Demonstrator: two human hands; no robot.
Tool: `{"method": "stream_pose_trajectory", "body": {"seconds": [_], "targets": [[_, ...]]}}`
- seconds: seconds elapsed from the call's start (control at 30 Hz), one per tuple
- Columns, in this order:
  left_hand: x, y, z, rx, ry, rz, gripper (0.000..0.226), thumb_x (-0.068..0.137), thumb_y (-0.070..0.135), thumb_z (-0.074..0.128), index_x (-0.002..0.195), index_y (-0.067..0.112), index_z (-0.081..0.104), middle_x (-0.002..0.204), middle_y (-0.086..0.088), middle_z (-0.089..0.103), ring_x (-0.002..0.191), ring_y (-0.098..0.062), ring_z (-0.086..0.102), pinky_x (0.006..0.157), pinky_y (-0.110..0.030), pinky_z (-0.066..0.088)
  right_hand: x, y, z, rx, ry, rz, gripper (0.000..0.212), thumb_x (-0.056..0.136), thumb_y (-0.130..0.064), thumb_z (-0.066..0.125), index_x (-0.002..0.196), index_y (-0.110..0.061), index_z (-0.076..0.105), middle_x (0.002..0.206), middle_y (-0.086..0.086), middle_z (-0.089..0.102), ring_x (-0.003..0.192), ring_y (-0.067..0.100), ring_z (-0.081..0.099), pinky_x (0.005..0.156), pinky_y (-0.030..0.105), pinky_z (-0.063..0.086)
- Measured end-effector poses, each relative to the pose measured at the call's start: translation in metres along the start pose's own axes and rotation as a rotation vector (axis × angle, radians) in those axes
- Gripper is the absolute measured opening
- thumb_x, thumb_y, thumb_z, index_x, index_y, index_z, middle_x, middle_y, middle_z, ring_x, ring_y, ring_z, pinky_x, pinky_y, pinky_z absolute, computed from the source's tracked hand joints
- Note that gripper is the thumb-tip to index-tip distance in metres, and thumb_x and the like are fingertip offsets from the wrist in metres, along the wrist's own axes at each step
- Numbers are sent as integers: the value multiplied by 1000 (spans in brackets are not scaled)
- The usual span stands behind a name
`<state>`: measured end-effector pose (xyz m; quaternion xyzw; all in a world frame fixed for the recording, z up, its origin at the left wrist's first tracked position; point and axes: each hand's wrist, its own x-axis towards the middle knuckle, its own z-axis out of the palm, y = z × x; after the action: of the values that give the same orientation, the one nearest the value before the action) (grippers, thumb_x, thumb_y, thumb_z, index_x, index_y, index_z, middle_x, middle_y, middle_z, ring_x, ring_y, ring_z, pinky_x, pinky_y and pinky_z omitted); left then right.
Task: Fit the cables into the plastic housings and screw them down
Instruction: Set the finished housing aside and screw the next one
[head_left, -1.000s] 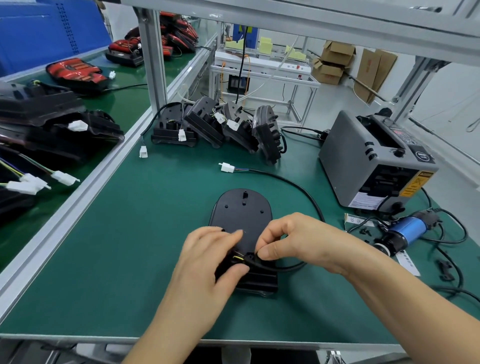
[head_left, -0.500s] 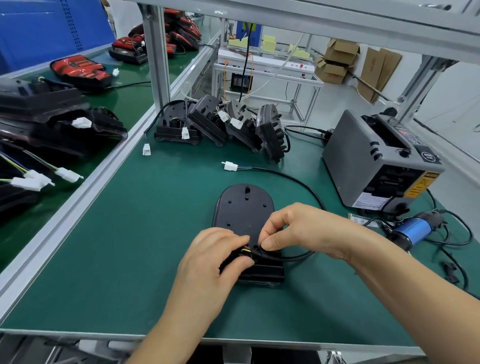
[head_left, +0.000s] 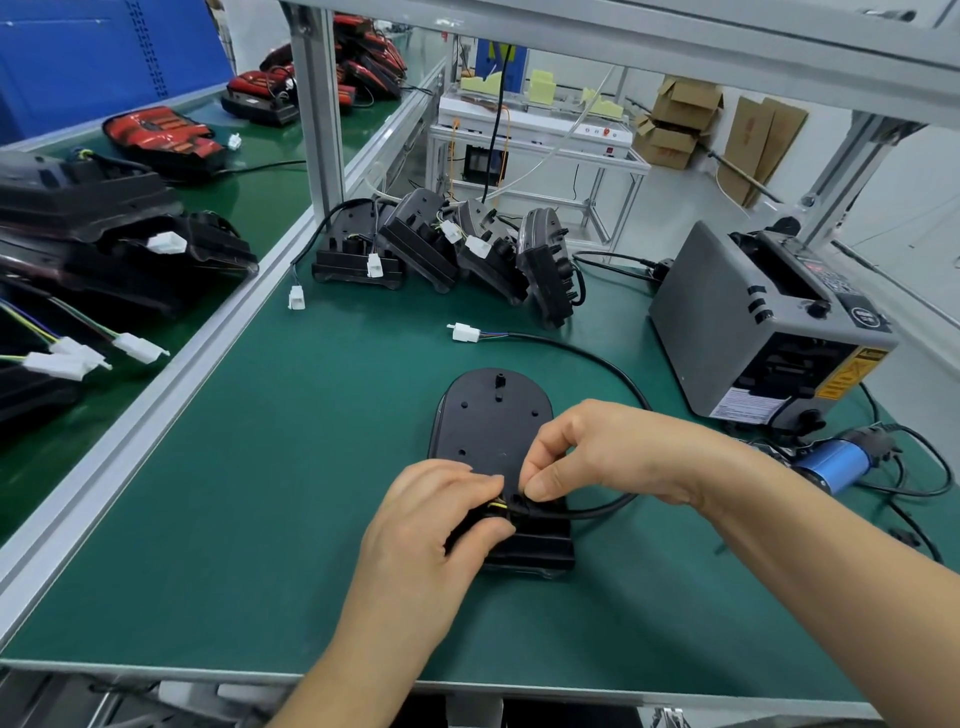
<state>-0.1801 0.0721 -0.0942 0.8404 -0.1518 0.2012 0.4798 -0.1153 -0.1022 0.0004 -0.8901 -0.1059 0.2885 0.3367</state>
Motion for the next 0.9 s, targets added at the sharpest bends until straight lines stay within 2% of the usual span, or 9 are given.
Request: {"method": "stream_pose_trajectory", "body": {"seconds": [0.2,0.43,0.73,0.83,0.9], "targets": [[0,-1,1,-2,3,7,25,73,27,72,97,18,74,97,16,65,104,1,51,92,-7,35,2,-2,-1,-41,-10,2,11,75,-26,77,69,-34,72,74,-20,68,72,-11,58,77,18,39],[0,-2,1,0,17,20,25,73,25,72,96,17,74,97,18,64,104,1,51,93,-6,34,1,-1,0,9,-19,3,15,76,-21,76,68,-32,72,73,-16,68,71,-10,58,73,13,37],[-1,-3,1,3,12,36,23,74,27,72,95,17,74,99,17,66,105,0,52,92,-12,38,4,-9,0,-213,-25,45,9,77,-31,74,72,-31,67,75,-18,66,79,0,59,76,20,42],[1,-1,-1,33,-8,70,21,76,24,70,97,21,73,103,17,60,101,-2,53,86,-14,41,6,-12,-1,-265,-41,60,8,78,-32,73,75,-29,65,79,-16,65,80,3,58,75,21,43],[3,0,-4,83,-56,157,18,81,25,67,98,25,69,103,14,56,93,-5,55,78,-17,43,7,-15,-2,-280,-67,69,8,78,-31,73,75,-28,66,78,-16,65,79,1,58,72,19,41]]}}
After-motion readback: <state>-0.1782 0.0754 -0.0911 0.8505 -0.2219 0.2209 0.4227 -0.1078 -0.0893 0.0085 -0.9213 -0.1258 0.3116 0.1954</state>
